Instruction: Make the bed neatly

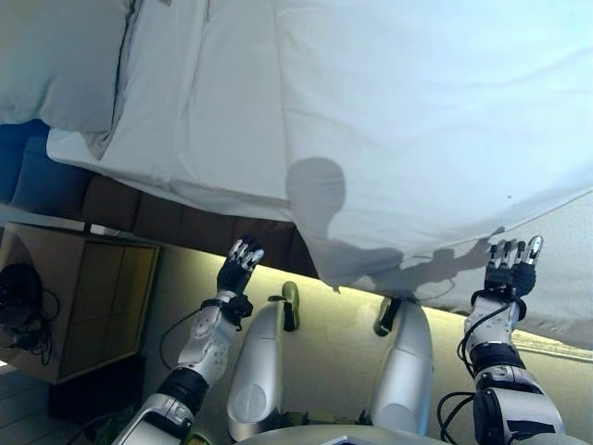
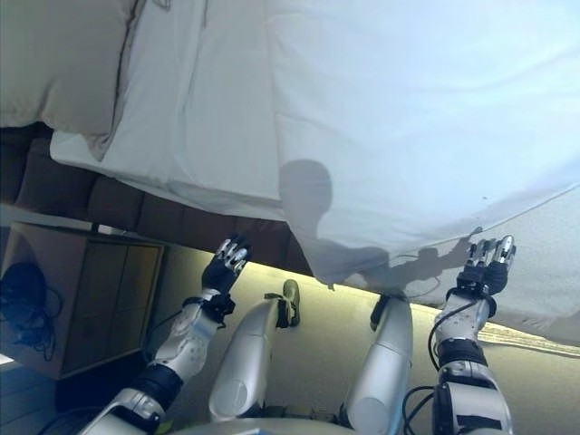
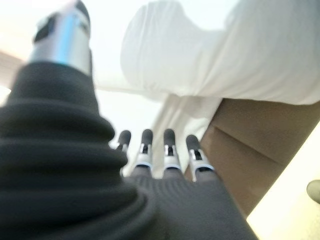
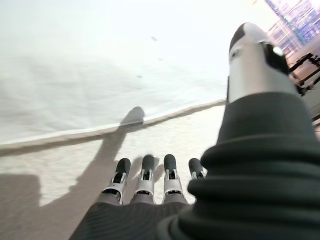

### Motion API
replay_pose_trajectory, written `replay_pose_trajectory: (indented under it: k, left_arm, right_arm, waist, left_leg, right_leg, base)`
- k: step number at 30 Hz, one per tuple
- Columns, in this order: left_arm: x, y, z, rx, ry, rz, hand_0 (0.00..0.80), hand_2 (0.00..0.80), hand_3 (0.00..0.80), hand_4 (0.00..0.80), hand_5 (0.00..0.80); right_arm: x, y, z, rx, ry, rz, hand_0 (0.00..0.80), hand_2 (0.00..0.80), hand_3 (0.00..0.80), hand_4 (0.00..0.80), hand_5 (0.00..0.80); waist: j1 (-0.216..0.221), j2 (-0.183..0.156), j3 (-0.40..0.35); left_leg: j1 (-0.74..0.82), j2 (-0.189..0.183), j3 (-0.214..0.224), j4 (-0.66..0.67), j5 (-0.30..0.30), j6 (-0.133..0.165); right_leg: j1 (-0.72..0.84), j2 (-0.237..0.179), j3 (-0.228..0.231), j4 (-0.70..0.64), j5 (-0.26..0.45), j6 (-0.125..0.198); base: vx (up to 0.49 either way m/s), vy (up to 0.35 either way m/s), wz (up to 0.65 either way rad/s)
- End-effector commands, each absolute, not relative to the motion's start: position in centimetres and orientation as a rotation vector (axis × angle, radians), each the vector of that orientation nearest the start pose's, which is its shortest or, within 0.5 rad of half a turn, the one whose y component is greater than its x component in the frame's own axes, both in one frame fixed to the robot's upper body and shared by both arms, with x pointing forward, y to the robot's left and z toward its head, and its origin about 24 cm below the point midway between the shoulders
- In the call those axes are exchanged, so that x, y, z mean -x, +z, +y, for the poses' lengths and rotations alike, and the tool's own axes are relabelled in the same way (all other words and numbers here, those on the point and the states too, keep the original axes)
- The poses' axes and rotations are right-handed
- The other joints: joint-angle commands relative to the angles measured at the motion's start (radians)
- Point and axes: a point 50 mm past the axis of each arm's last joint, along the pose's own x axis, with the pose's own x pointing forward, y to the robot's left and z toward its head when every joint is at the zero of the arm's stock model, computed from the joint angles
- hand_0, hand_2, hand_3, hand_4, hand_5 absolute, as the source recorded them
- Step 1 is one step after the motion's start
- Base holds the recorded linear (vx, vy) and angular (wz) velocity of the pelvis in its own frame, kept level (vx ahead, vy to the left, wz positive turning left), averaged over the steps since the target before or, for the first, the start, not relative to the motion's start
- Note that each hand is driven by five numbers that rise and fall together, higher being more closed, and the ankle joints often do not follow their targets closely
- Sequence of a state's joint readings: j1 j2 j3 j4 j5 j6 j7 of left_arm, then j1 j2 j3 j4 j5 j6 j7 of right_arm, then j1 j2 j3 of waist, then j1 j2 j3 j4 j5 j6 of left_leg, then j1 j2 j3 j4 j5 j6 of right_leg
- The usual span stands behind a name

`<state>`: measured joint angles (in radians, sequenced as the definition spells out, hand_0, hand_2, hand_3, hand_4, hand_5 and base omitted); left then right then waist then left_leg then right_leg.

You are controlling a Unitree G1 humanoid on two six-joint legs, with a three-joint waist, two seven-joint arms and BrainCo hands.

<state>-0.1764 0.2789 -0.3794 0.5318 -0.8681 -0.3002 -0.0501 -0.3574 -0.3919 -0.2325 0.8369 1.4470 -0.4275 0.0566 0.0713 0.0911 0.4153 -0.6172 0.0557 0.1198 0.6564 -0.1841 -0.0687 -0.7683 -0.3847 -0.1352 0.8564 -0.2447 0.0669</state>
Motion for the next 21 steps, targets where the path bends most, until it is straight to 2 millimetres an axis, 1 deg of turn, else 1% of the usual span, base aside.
replay_pose_trajectory:
  k: [1,2,6,9,15,18,21]
  left_arm:
    - [-28.1,0.3,16.2,0.463,-0.104,0.06,0.0,0.0,0.0,0.0,0.0]
    - [-28.1,0.3,16.3,0.463,-0.102,0.062,0.0,0.0,0.0,0.0,0.0]
    - [-28.0,0.1,16.4,0.463,-0.107,0.07,0.0,0.0,0.0,0.0,0.0]
    - [-28.0,0.0,16.3,0.461,-0.112,0.075,0.0,0.0,0.0,0.0,0.0]
    - [-27.8,-0.2,16.1,0.474,-0.136,0.077,0.0,0.0,0.0,0.0,0.0]
    - [-27.7,-0.2,15.7,0.482,-0.152,0.078,0.0,0.0,0.0,0.0,0.0]
    - [-27.6,-0.3,15.4,0.493,-0.163,0.085,0.0,0.0,0.0,0.0,0.0]
  right_arm:
    - [-27.6,4.5,-36.0,-1.042,-0.773,-0.414,0.0,0.0,0.0,0.0,0.0]
    - [-27.7,4.6,-36.2,-1.053,-0.78,-0.414,0.0,0.0,0.0,0.0,0.0]
    - [-27.3,4.7,-37.7,-1.036,-0.812,-0.376,0.0,0.0,0.0,0.0,0.0]
    - [-27.5,5.3,-38.5,-1.042,-0.783,-0.365,0.0,0.0,0.0,0.0,0.0]
    - [-28.2,6.2,-39.0,-1.108,-0.761,-0.368,0.0,0.0,0.0,0.0,0.0]
    - [-28.3,6.0,-39.0,-1.117,-0.737,-0.342,0.0,0.0,0.0,0.0,0.0]
    - [-28.7,6.2,-38.9,-1.138,-0.7,-0.322,0.0,0.0,0.0,0.0,0.0]
  waist:
    - [0.028,-0.001,0.029]
    - [0.032,0.003,0.024]
    - [0.038,0.01,0.025]
    - [0.042,0.018,0.028]
    - [0.047,0.035,0.028]
    - [0.048,0.046,0.028]
    - [0.05,0.056,0.027]
  left_leg:
    - [-0.016,-0.004,-0.032,-0.013,0.028,0.066]
    - [-0.006,-0.003,-0.042,-0.01,0.003,0.06]
    - [-0.007,-0.006,-0.045,-0.006,0.007,0.062]
    - [-0.013,-0.011,-0.047,0.003,0.007,0.063]
    - [-0.021,-0.016,-0.043,0.005,0.013,0.063]
    - [-0.018,-0.018,-0.039,0.002,0.015,0.061]
    - [-0.015,-0.02,-0.035,0.001,0.016,0.06]
  right_leg:
    - [0.064,-0.069,-0.026,-0.292,0.362,0.113]
    - [0.07,-0.064,-0.019,-0.278,0.338,0.128]
    - [0.067,-0.068,-0.02,-0.267,0.335,0.129]
    - [0.061,-0.071,-0.018,-0.258,0.334,0.127]
    - [0.041,-0.077,-0.009,-0.239,0.326,0.126]
    - [0.037,-0.084,-0.006,-0.237,0.325,0.125]
    - [0.035,-0.089,-0.003,-0.239,0.323,0.123]
  base:
    - [0.01,-0.023,-0.03]
    - [0.0,0.0,0.0]
    - [0.023,-0.002,0.0]
    - [0.0,0.0,0.0]
    - [0.006,0.023,0.04]
    - [0.014,0.049,0.03]
    - [0.015,0.047,0.0]
